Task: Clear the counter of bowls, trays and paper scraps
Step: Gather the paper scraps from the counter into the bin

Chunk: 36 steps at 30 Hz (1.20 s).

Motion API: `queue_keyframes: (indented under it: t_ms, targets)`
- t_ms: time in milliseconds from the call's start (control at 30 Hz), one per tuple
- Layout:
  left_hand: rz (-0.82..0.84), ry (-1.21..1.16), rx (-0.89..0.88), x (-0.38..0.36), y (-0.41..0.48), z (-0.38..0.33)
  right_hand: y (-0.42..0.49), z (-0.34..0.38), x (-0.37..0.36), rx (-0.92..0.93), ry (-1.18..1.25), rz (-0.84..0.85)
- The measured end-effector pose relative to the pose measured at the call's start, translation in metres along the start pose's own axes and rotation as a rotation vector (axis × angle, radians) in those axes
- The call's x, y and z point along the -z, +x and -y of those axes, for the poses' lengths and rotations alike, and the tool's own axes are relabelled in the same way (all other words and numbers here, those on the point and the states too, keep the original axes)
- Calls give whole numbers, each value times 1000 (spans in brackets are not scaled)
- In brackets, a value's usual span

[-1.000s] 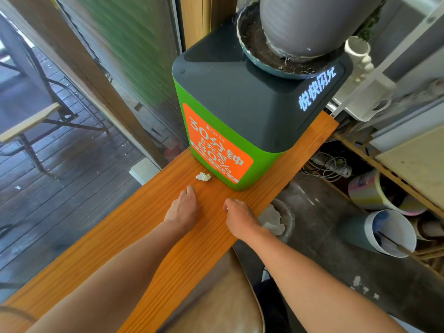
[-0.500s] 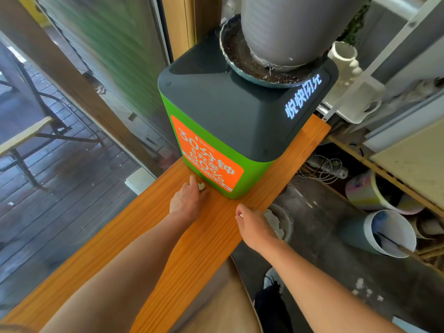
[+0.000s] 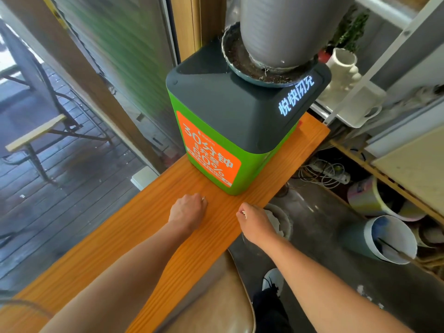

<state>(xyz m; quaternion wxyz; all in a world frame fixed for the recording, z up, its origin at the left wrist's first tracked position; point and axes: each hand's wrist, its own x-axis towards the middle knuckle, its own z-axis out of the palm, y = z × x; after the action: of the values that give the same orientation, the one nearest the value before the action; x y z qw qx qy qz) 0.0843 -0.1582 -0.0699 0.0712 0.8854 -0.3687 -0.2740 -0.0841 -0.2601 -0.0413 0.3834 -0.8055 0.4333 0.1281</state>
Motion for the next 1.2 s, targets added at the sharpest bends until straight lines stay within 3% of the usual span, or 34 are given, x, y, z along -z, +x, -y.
queue_keyframes:
  t_ms: [200, 500, 700, 1000, 1200]
  targets:
    - [33, 166, -128, 6, -32, -2, -7, 16, 5, 6, 70, 2]
    - [-78, 176, -171, -8, -68, -28, -34, -5, 11, 94, -5, -10]
    - [1, 206, -117, -19, -101, -99, -71, -64, 52, 190, -89, -64]
    - [39, 172, -202, -62, -149, -240, -132, -182, 134, 168, -151, -131]
    - [81, 164, -182, -102, -144, -279, -127, -225, 136, 114, -115, -115]
